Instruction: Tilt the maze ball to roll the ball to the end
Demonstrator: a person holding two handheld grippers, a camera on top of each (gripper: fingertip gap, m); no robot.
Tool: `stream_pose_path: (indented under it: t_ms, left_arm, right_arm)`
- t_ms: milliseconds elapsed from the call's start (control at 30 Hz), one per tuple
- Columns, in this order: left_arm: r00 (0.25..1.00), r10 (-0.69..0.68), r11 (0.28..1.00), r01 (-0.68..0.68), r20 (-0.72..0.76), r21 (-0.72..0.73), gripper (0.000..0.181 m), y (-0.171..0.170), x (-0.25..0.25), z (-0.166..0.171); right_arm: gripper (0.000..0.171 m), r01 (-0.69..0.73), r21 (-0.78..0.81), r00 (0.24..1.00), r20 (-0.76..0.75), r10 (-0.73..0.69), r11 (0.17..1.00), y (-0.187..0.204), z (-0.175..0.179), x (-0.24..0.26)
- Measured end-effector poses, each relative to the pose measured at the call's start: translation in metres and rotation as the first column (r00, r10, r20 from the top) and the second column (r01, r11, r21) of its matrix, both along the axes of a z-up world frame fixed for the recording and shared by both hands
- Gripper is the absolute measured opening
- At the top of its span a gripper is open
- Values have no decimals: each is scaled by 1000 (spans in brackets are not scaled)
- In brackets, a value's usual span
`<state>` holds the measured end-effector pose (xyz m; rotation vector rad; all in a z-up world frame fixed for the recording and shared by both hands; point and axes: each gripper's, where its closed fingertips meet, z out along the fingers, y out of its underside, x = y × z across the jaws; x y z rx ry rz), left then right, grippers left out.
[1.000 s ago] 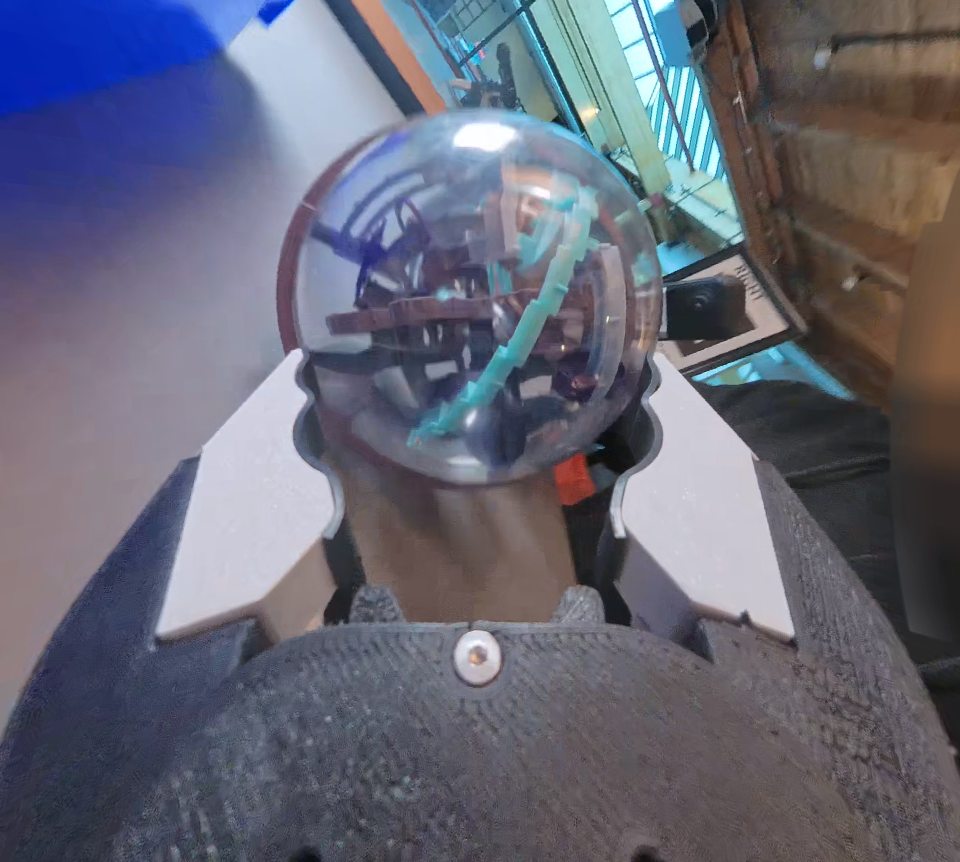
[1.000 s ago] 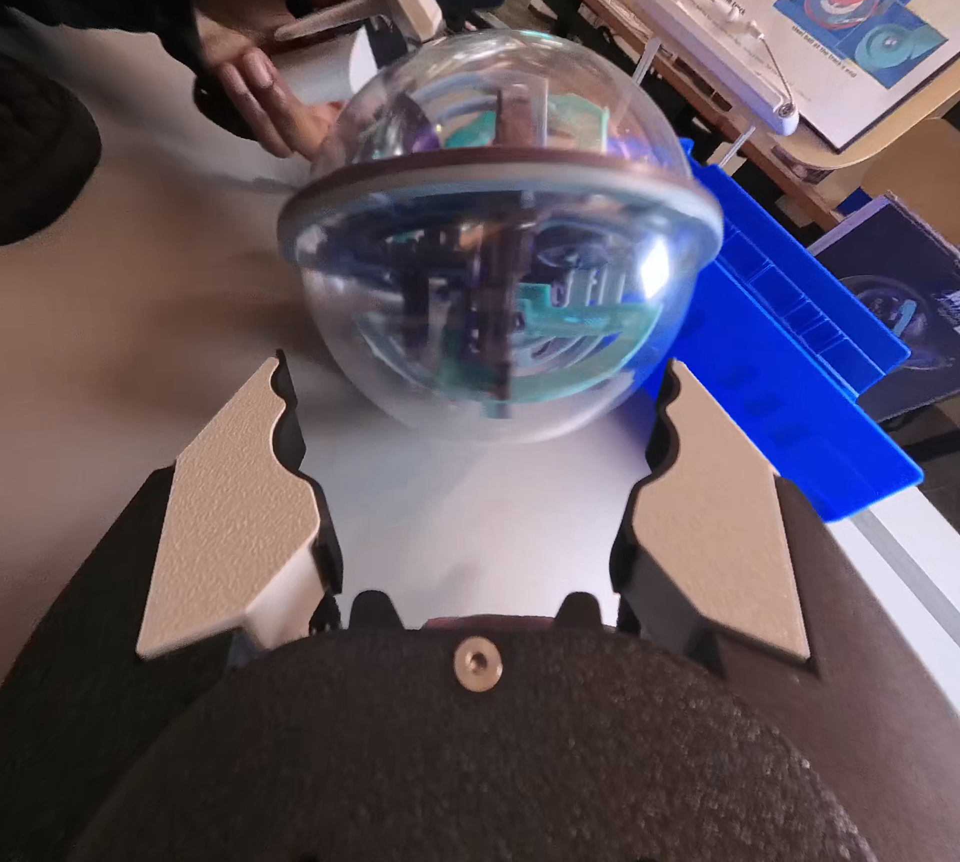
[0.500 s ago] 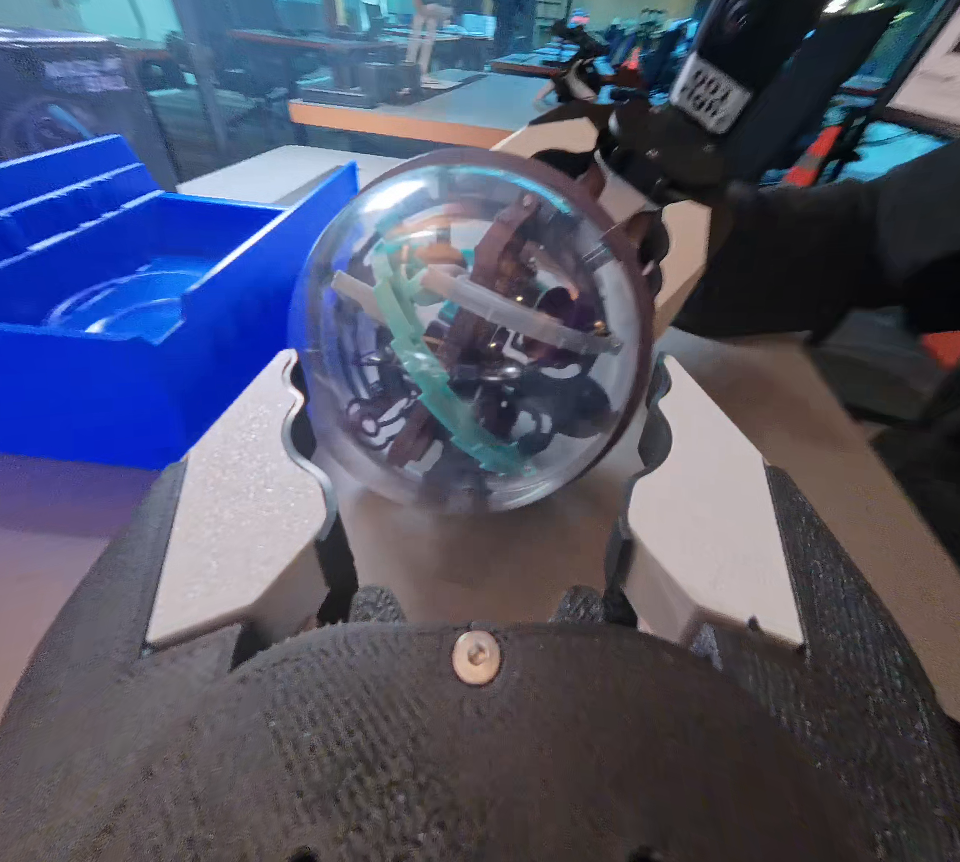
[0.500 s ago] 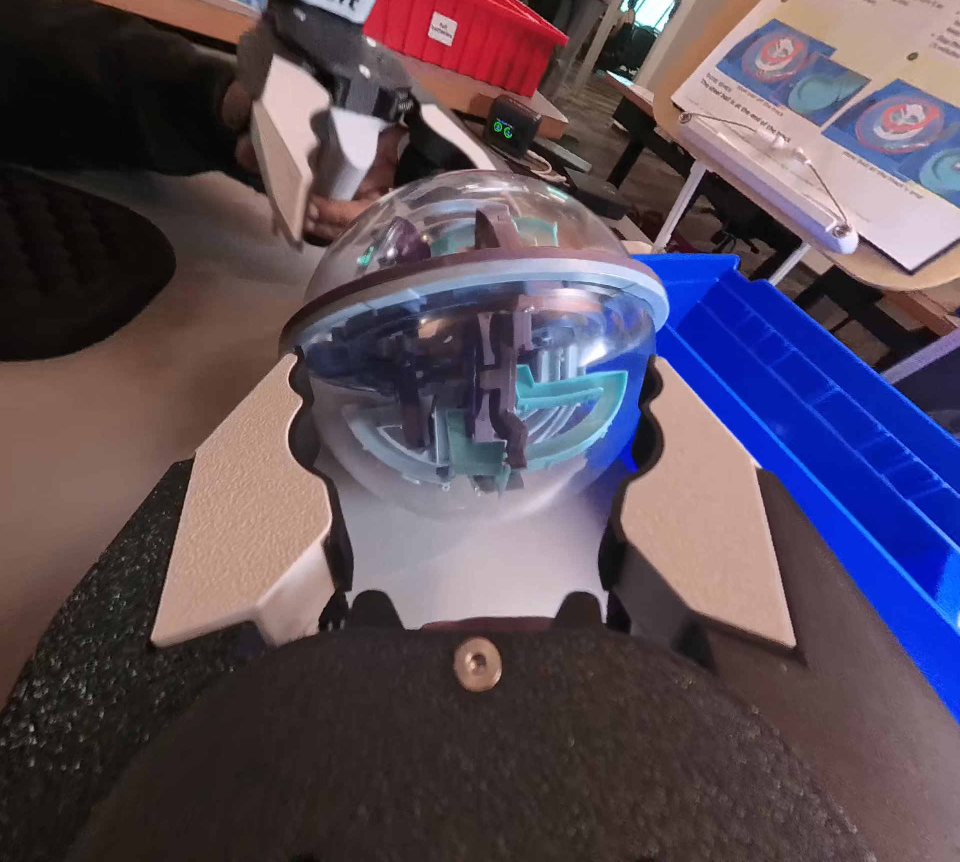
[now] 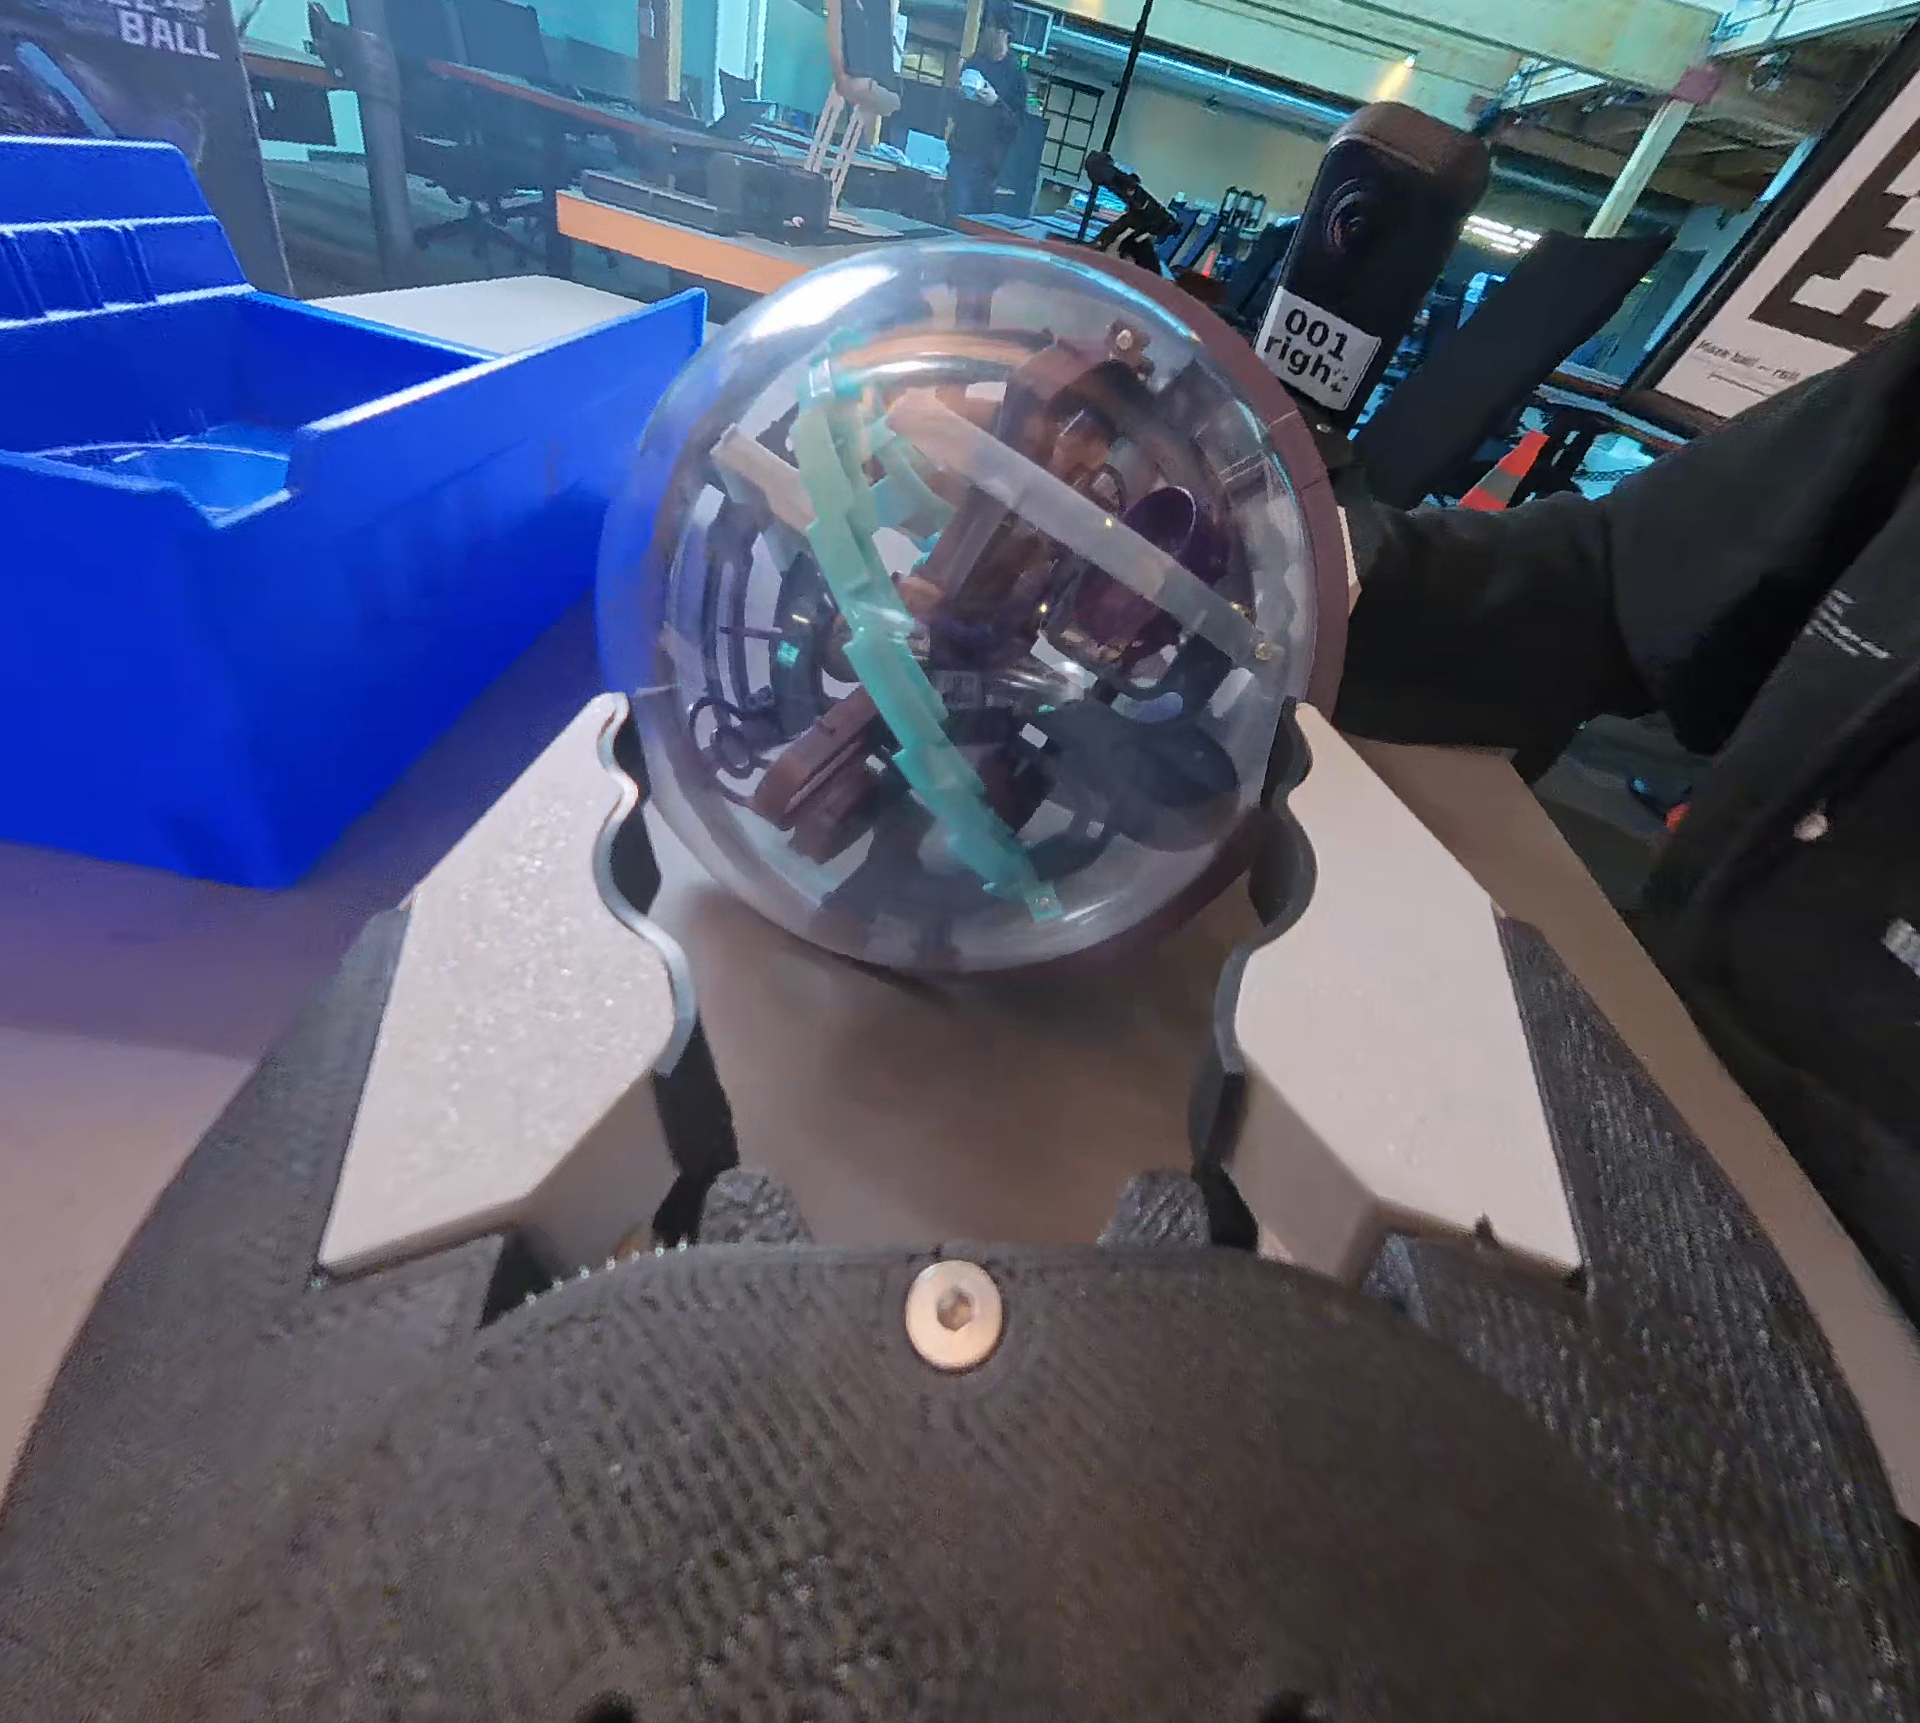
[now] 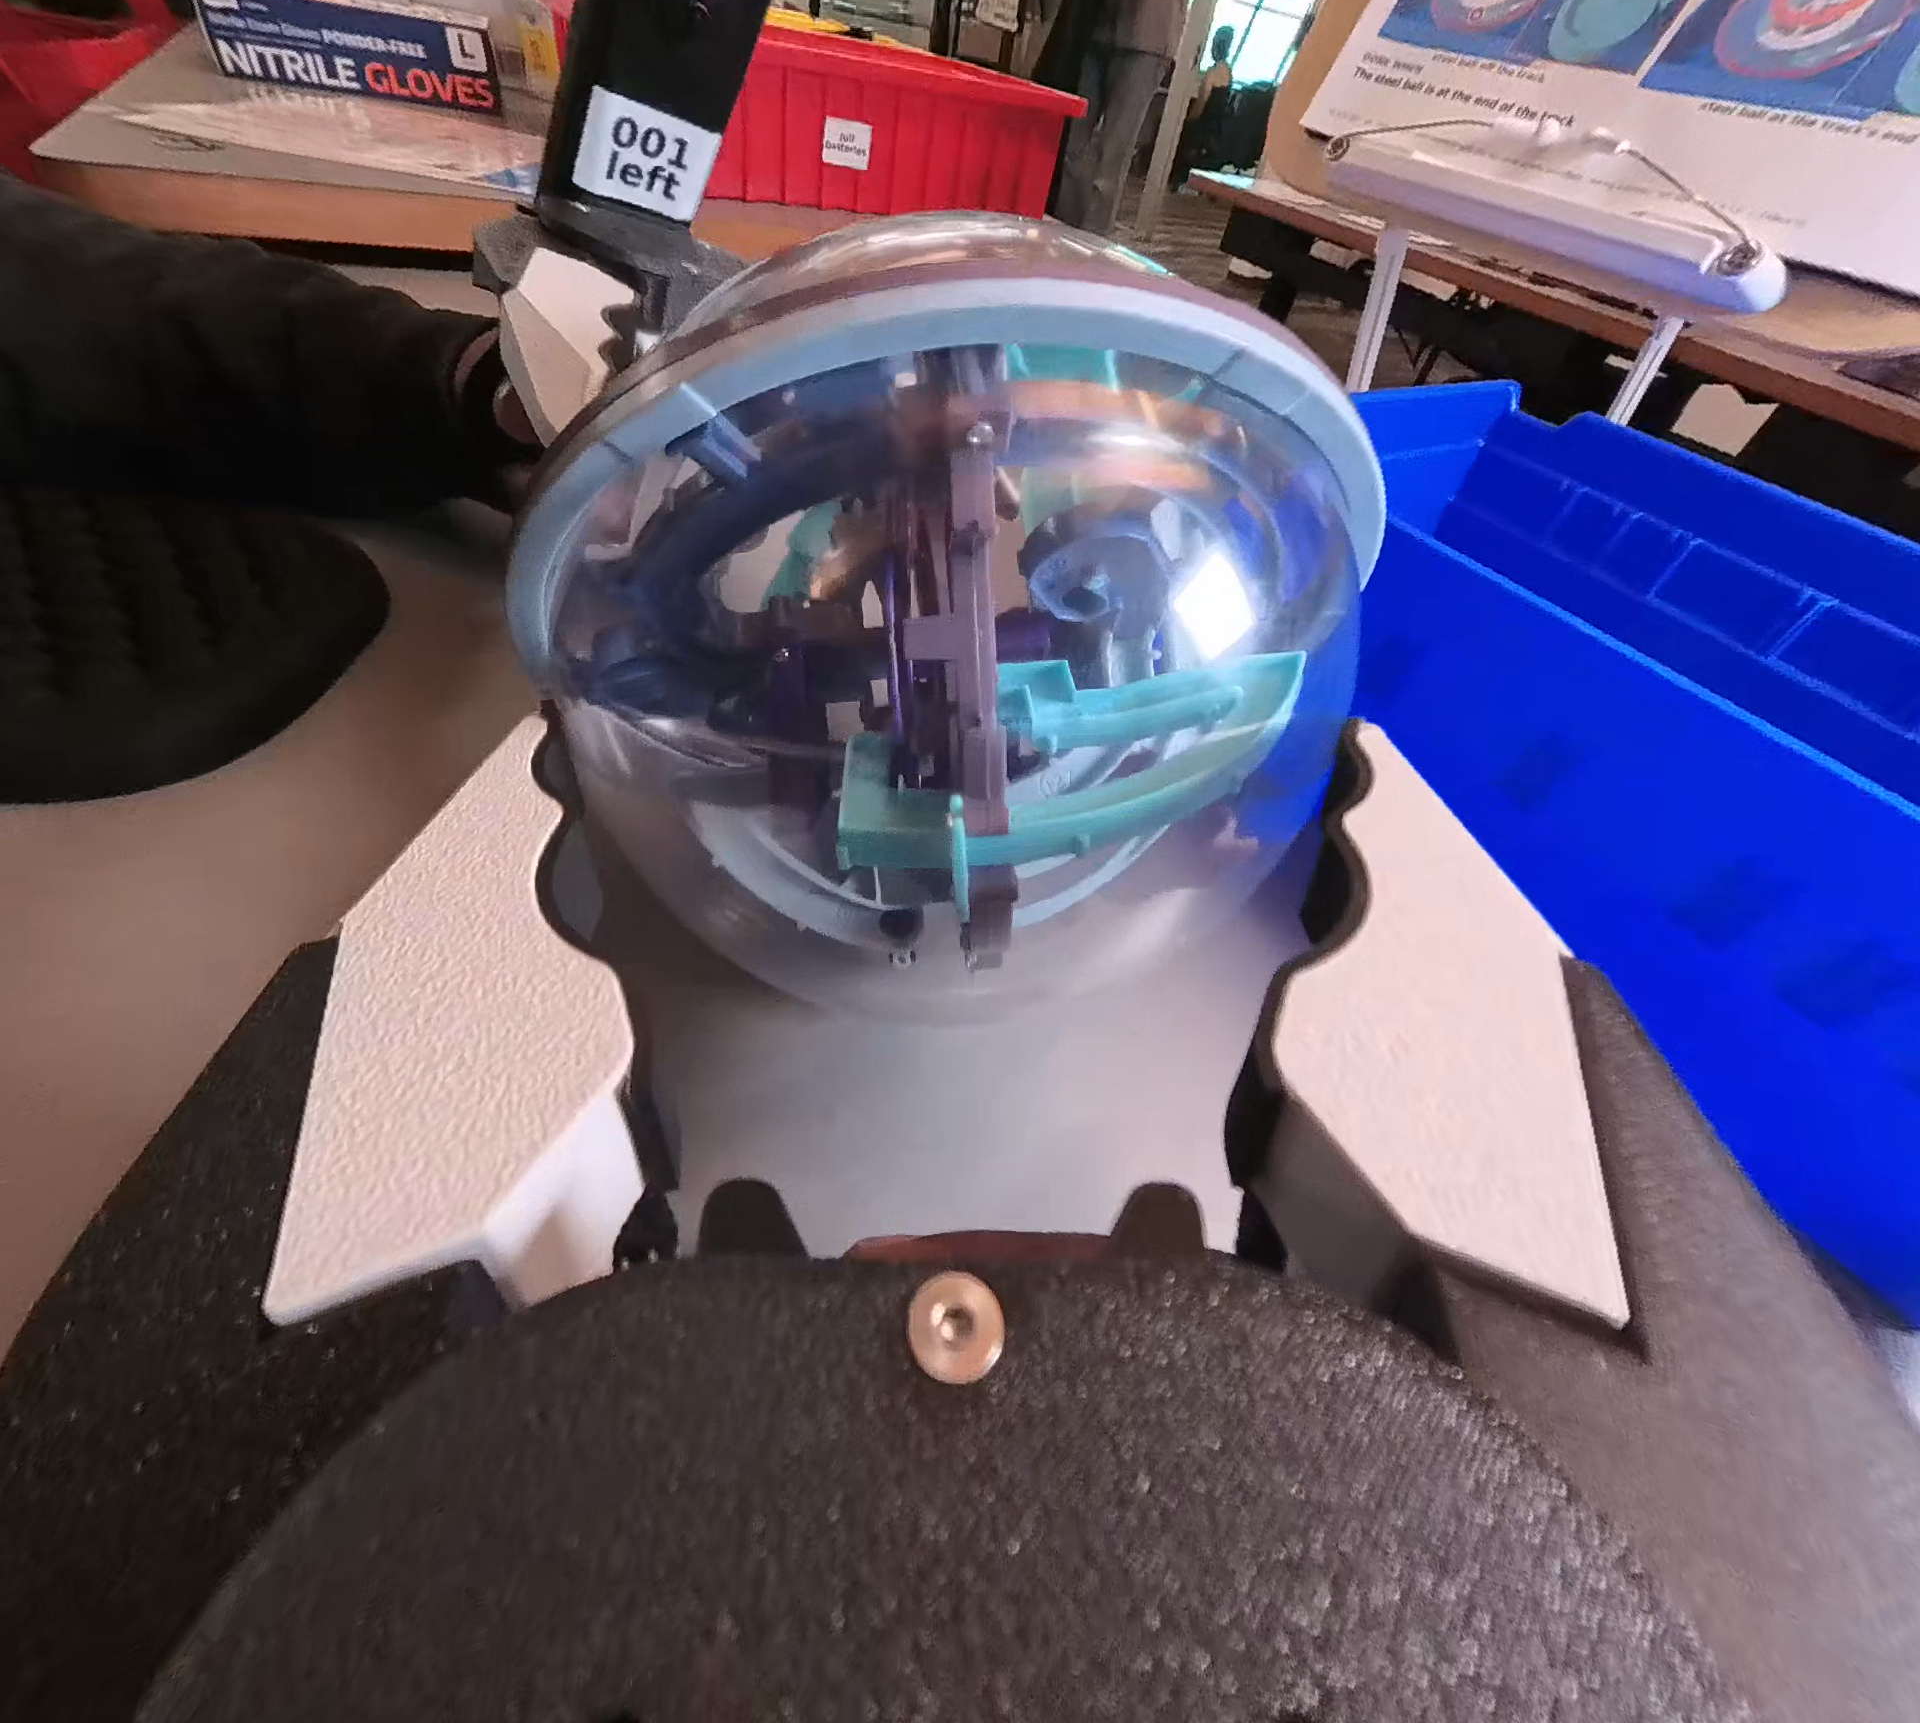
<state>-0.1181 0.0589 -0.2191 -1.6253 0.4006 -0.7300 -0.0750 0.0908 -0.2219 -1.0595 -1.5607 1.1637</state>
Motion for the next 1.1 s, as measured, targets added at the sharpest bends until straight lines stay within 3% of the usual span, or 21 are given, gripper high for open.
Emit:
stream_pose_path:
  t_ms: [300,500,667,733,900,1000,1100]
  left_arm:
    - [991,-128,966,119,-26,-232,121,-22,39,-26]
    - [986,-151,943,121,-72,-311,125,-27,64,-43]
    - [993,-114,936,104,-8,-335,123,-23,63,-39]
    - [996,-82,955,64,-48,-288,122,-19,57,-36]
    - [958,90,996,-89,-273,16,134,-4,37,-4]
    - [943,61,998,-63,-328,4,138,5,43,-7]
    - [960,62,997,-74,-272,-32,140,11,42,-10]
  right_arm:
    - [140,-108,110,993,62,101,988,-27,25,16]
    - [137,-166,23,980,118,162,986,-36,31,23]
    - [136,-159,-65,968,184,168,985,-26,31,20]
    - [136,-151,-126,962,209,175,980,-19,31,17]
    - [136,-130,-245,927,313,206,961,-7,29,5]
    - [136,-134,-296,893,377,244,946,-5,27,-4]
    - [135,-115,-335,895,374,244,935,-1,28,-13]
